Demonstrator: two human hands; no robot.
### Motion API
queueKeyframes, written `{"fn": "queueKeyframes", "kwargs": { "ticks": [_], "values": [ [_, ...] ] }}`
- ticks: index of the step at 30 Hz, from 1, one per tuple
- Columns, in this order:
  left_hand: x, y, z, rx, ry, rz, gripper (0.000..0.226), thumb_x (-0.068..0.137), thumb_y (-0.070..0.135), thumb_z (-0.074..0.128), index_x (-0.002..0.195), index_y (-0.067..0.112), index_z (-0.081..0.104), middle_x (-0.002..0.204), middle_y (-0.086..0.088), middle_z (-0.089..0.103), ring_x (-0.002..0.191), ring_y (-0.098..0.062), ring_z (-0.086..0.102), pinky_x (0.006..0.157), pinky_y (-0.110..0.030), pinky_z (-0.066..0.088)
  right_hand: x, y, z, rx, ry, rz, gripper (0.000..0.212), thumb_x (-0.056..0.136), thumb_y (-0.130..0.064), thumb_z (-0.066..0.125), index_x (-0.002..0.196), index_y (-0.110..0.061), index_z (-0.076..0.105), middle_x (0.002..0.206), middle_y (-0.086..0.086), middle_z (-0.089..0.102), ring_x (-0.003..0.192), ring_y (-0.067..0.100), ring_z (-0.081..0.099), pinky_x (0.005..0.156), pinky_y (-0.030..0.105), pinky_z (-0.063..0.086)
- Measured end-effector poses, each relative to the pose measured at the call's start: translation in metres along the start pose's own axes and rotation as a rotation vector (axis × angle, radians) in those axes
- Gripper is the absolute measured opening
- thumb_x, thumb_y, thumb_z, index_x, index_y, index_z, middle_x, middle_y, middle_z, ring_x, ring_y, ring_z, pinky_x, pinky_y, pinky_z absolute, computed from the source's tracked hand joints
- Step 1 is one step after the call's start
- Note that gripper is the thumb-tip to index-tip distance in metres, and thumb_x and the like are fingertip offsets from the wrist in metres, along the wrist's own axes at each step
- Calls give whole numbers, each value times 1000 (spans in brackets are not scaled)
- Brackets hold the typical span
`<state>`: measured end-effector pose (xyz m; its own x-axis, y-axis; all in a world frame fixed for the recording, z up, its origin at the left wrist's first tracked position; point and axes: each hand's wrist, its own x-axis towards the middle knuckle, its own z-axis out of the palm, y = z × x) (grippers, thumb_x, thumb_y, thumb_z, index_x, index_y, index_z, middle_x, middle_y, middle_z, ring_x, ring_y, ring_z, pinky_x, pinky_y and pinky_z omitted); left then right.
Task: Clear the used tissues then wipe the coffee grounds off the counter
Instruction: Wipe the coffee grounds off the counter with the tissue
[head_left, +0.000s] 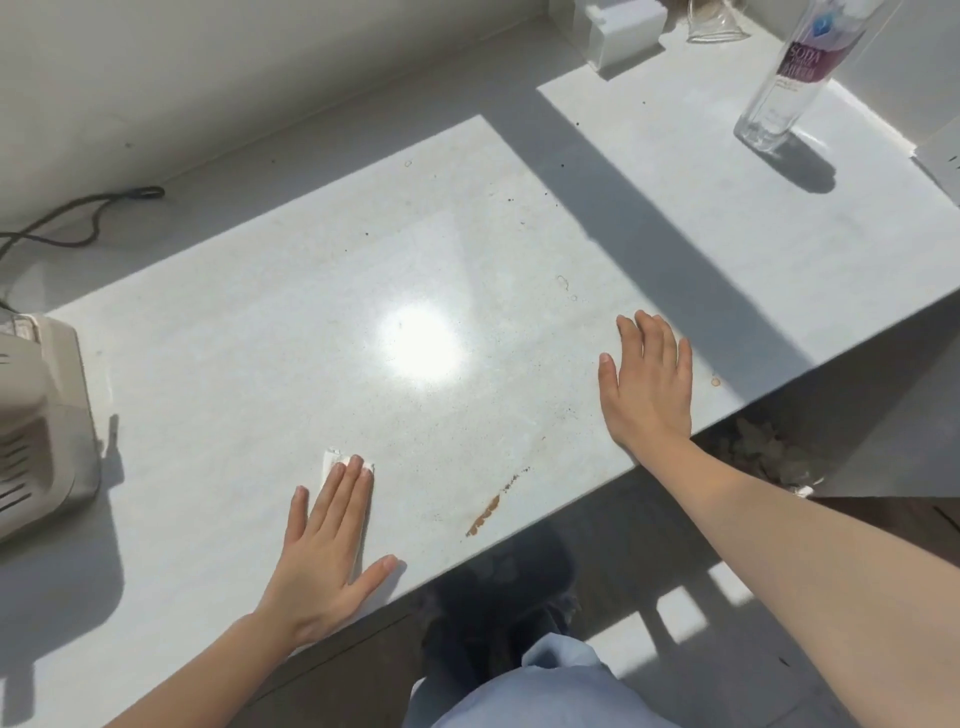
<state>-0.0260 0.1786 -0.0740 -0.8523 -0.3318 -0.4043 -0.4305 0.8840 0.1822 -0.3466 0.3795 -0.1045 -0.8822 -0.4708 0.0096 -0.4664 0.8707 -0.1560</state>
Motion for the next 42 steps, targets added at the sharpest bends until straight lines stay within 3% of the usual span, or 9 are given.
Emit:
{"fn": "queueKeyframes", "kwargs": {
  "ticks": [4,9,12,16,19,27,34,39,42],
  "values": [
    [8,35,5,-97,68,-139,88,83,72,4,147,17,-21,156,3,-28,144,-13,-26,116,-44,-19,0,1,2,16,20,-8,51,98,-34,33,143,-10,34,150,13,34,141,29,26,117,50,17],
    [25,81,19,-86,88,-52,75,89,63,-1,143,22,-32,152,8,-38,139,-9,-34,112,-41,-25,1,2,1,29,30,-13,49,99,-31,35,143,-9,35,149,14,35,141,30,26,117,50,17],
    [12,46,22,-106,151,-135,68,89,58,-9,146,24,-25,157,7,-27,142,-8,-27,115,-41,-19,2,2,2,55,55,-23,47,98,-29,38,141,-8,37,148,15,36,140,31,27,116,51,17],
    [-30,-43,23,-195,233,-440,66,91,50,1,148,23,-16,160,6,-15,144,-6,-21,118,-46,-10,1,1,3,60,78,-22,46,97,-28,39,139,-8,37,146,16,37,139,31,29,116,52,19],
    [-28,-49,19,-266,248,-597,64,96,40,13,151,16,-8,161,1,-13,146,-11,-18,118,-48,-10,1,0,4,49,82,-20,46,97,-28,40,138,-7,37,145,17,38,138,33,29,115,53,20],
    [8,47,23,-118,144,-87,60,94,44,2,146,25,-22,156,9,-27,141,-6,-29,114,-40,-23,1,2,4,76,102,-47,46,95,-30,33,135,-7,38,143,18,39,135,35,31,112,55,22],
    [-47,-68,13,-207,156,-590,65,95,40,12,149,17,-15,159,2,-20,141,-9,-26,118,-48,-11,1,-1,3,79,103,-41,51,92,-33,30,135,-5,39,142,20,39,134,36,31,111,54,22],
    [-11,39,31,-212,142,-219,65,94,47,10,144,25,-25,156,8,-26,141,-8,-29,117,-45,-16,0,-1,2,94,99,-49,52,91,-33,29,133,-4,39,140,21,39,133,37,32,109,57,25],
    [-24,4,30,-86,119,-179,62,93,47,3,144,26,-26,157,9,-25,140,-5,-30,118,-46,-13,0,2,1,102,107,-54,53,91,-34,27,133,-5,40,140,21,40,133,38,32,110,56,24]
  ]
}}
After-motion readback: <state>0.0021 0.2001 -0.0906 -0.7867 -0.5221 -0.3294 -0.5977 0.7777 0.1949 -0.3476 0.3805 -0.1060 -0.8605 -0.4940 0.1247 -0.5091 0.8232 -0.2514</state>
